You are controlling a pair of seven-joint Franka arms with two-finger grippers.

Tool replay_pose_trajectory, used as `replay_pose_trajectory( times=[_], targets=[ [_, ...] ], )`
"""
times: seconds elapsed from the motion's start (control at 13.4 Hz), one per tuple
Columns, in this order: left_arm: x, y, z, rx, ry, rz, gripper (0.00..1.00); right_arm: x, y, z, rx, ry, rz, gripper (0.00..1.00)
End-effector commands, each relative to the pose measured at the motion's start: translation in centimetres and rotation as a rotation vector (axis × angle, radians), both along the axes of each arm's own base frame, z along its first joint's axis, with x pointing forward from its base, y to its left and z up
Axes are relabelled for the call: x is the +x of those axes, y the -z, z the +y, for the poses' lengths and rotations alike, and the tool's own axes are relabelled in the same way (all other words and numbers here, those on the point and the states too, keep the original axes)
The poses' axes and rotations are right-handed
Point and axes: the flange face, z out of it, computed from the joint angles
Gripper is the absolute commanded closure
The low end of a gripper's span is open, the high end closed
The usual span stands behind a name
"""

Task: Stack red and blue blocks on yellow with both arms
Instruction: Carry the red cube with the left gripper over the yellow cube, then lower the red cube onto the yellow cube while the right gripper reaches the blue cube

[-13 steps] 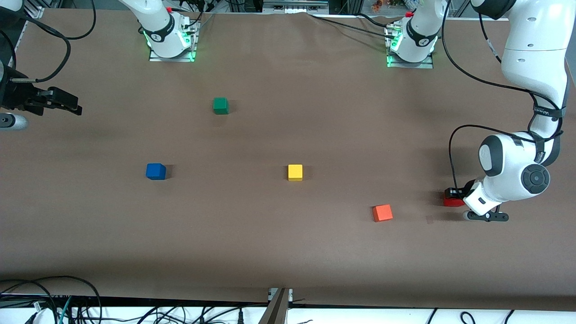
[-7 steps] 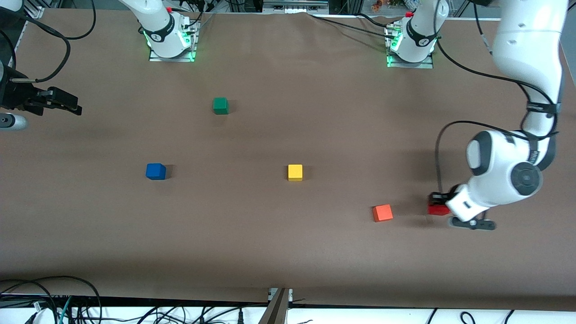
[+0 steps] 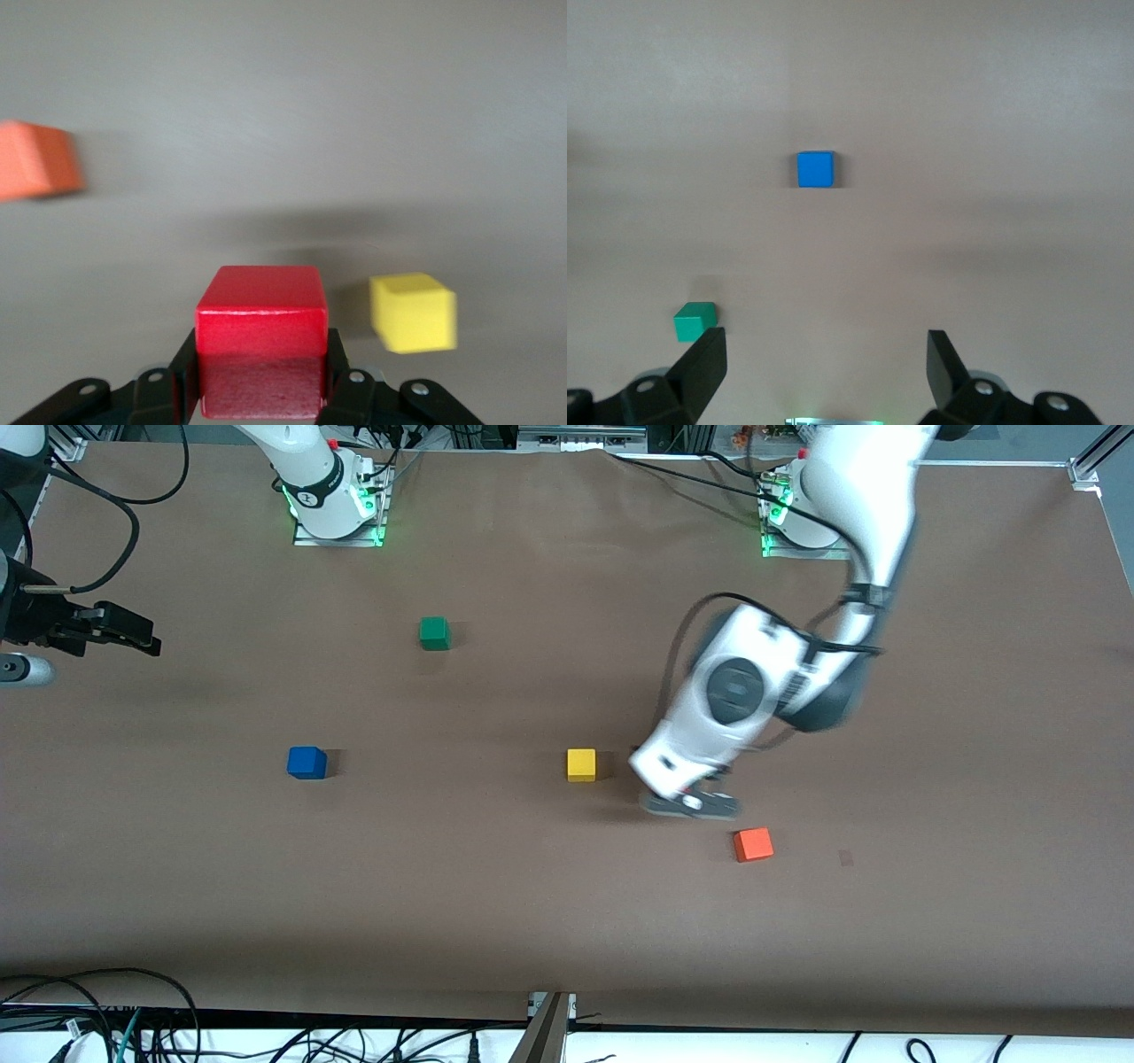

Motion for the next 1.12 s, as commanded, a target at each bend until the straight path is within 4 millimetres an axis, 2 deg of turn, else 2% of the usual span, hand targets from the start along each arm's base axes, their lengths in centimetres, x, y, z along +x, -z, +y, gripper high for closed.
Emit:
replay_pose_trajectory(
  times=[0.0, 0.15, 0.3, 0.37, 0.52, 0.67, 1.04],
  targets=[
    [-1.4, 1.7, -6.2, 0.0, -0.027, -0.011, 1.0, 1.4, 1.9, -0.4, -0.023, -0.007, 0.032, 0.0],
    [-1.9, 3.1, -8.0, -0.001, -0.007, -0.01, 1.0, 2.7, 5.9, -0.5, -0.037, -0.009, 0.11, 0.0],
    [-2.7, 4.3, -9.5, -0.003, 0.013, -0.011, 1.0, 3.0, 6.5, -0.7, -0.038, -0.008, 0.109, 0.0],
    [-2.6, 4.7, -9.5, -0.002, 0.01, -0.011, 1.0, 3.3, 7.5, -0.8, -0.033, -0.003, 0.125, 0.0],
    [-2.5, 5.0, -9.4, 0.001, 0.009, -0.009, 1.0, 3.4, 8.0, -1.9, -0.029, 0.01, 0.132, 0.0],
    [-2.6, 5.3, -9.4, 0.003, 0.007, -0.006, 1.0, 3.7, 8.6, -2.0, -0.018, -0.032, 0.118, 0.0],
    [-3.3, 6.3, -10.0, 0.019, 0.005, 0.003, 1.0, 3.2, 13.5, -1.8, -0.012, -0.033, 0.118, 0.0]
  ],
)
